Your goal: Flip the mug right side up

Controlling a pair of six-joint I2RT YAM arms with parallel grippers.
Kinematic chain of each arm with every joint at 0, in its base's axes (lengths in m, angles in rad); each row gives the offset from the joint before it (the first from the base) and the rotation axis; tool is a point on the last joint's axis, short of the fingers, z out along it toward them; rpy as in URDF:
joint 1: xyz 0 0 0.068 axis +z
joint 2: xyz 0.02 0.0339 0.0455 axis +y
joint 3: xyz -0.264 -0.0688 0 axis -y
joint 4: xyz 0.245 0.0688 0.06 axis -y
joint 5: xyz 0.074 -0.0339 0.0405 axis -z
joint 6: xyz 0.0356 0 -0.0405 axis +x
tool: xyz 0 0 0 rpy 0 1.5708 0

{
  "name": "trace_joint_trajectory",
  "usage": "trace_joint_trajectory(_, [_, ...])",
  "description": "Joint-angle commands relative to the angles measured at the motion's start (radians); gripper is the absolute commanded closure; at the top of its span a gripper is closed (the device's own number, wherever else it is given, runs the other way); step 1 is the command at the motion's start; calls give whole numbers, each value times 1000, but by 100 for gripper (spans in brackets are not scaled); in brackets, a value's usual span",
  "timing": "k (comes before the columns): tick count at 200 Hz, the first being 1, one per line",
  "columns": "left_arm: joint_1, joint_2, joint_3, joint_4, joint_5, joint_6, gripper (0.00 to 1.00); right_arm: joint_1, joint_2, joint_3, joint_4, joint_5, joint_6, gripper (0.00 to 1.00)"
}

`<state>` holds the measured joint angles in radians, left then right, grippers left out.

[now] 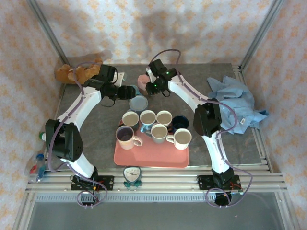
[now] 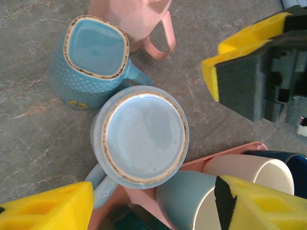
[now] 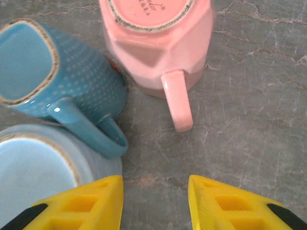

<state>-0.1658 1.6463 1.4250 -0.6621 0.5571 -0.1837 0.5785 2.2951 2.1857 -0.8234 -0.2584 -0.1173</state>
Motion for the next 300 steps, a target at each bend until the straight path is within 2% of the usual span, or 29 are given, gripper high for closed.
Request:
trace_joint_trajectory(1, [18,-75,-32,83,12,26,33,-8,49,64,25,44,-49,59])
trace_joint_trajectory(40, [22,-185,-148,228,15,51,33,-13,110,94,88,55,-74,55])
trace_joint_trajectory(145, [23,-181,-144,186,33,77,33,-22,227,217,86,25,-122,58])
trace_joint_trajectory(260, [28,-166,-136,171,38,76,33,-22,296,291,92,7,-178,67])
trace_joint_trajectory(300, [31,-164,-135,171,42,72,33,-24,310,313,85,9,-189,77])
